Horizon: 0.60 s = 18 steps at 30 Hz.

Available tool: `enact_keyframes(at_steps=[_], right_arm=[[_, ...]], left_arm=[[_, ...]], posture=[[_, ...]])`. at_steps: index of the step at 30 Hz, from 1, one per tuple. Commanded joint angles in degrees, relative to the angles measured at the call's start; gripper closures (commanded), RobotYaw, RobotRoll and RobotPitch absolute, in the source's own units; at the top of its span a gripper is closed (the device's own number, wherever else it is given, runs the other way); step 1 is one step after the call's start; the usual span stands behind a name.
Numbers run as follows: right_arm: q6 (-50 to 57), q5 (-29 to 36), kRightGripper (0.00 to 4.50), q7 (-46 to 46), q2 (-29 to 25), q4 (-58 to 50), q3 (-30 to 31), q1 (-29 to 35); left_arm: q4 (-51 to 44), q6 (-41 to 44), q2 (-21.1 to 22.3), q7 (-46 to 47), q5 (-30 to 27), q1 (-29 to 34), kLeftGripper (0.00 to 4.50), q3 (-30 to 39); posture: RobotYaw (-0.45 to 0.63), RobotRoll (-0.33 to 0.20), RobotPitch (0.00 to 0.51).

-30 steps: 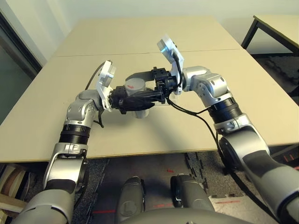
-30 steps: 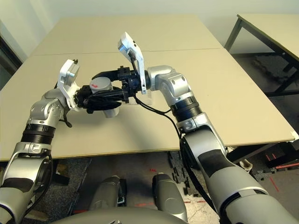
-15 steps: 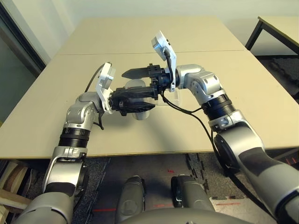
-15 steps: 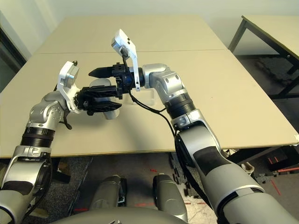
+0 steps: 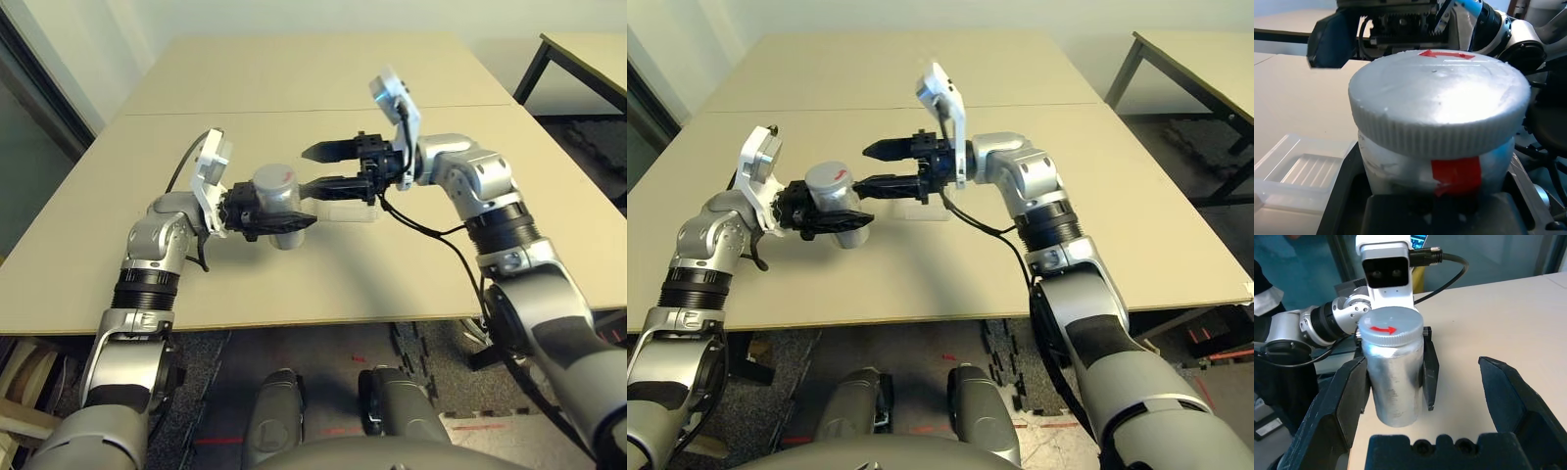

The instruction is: Pour the medicine from the bottle into the box.

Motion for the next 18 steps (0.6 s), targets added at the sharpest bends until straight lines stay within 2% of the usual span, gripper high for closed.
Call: enact_keyframes(at_steps=[1, 7, 18], right_arm=[[1.8, 1.6, 0.00, -0.6, -1.4, -3.2, -1.7, 0.6], [3.1, 2.8, 0.00, -1.9, 0.3, -5.9, -0.9, 0.0], [-2.0, -1.0, 0.00, -2.6, 6.6, 0.2, 2.5, -4.4]], left_arm=[[0.6, -0.4, 1.0, -0.5, -0.6, -0.1, 1.83, 0.5], [1.5, -0.9, 0.4, -0.4, -0.3, -0.9, 1.83, 0.0], [0.8, -1.6, -0.1, 0.0, -0.4, -0.5, 1.83, -0.1]], posture=[[-0.06, 0.000, 0.052], [-0.07, 0.000, 0.048], [-0.04, 0.000, 0.048]])
